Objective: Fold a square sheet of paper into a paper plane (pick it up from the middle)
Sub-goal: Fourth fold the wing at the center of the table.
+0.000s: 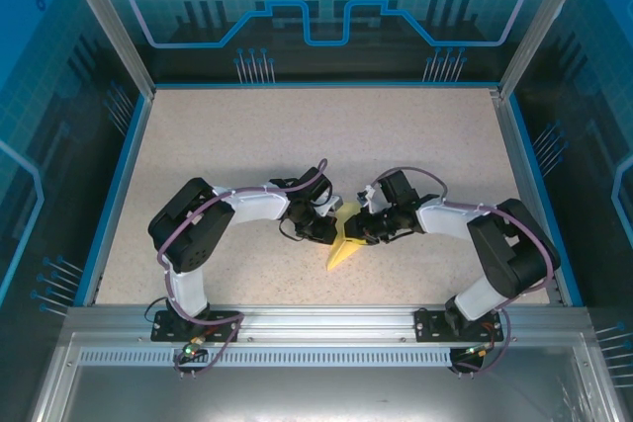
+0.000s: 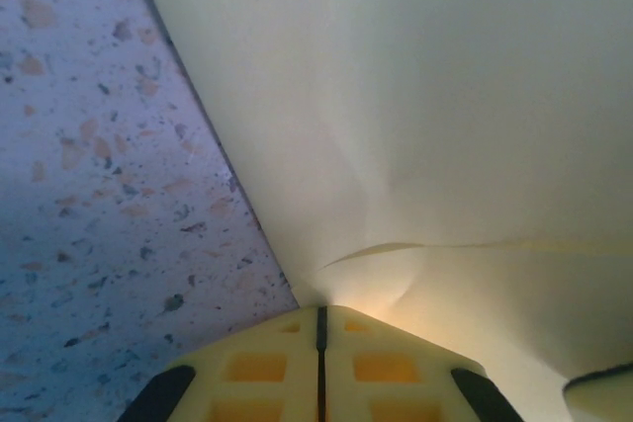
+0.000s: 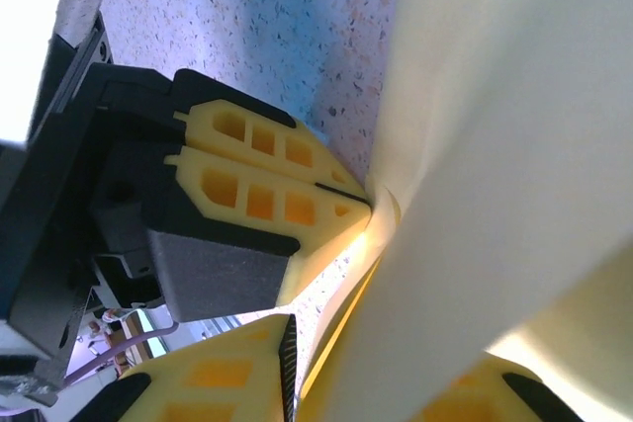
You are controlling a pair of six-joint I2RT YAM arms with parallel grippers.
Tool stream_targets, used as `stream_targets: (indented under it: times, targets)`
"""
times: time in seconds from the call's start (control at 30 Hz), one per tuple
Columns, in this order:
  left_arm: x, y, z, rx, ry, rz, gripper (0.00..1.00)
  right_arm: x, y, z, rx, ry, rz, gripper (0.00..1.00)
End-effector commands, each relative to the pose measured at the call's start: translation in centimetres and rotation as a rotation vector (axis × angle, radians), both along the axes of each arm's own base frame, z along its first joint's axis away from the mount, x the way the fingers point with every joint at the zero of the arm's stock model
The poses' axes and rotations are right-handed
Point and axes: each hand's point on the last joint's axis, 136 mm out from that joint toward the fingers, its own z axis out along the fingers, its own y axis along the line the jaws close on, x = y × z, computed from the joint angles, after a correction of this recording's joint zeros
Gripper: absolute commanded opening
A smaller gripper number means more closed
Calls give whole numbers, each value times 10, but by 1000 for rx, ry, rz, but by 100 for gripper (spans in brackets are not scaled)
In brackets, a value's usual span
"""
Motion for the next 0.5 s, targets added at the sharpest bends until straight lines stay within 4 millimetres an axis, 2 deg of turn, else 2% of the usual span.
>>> stream_targets:
  times: [0.0,0.17,0.33,0.47]
  targets:
    - [0,0,-18,26,-4,-21,7,3,12,7,40,-5,26,24]
    - [0,1,-19,29,-3,-19,7,-3,10,7,30,3,30,24]
    - [0,1,-20,29,-1,-20,7,-15,-3,-6,-54,30,23,23]
    - [-1,0,-20,28,-1,-21,7,-17,-4,-11,-82,27,19,20]
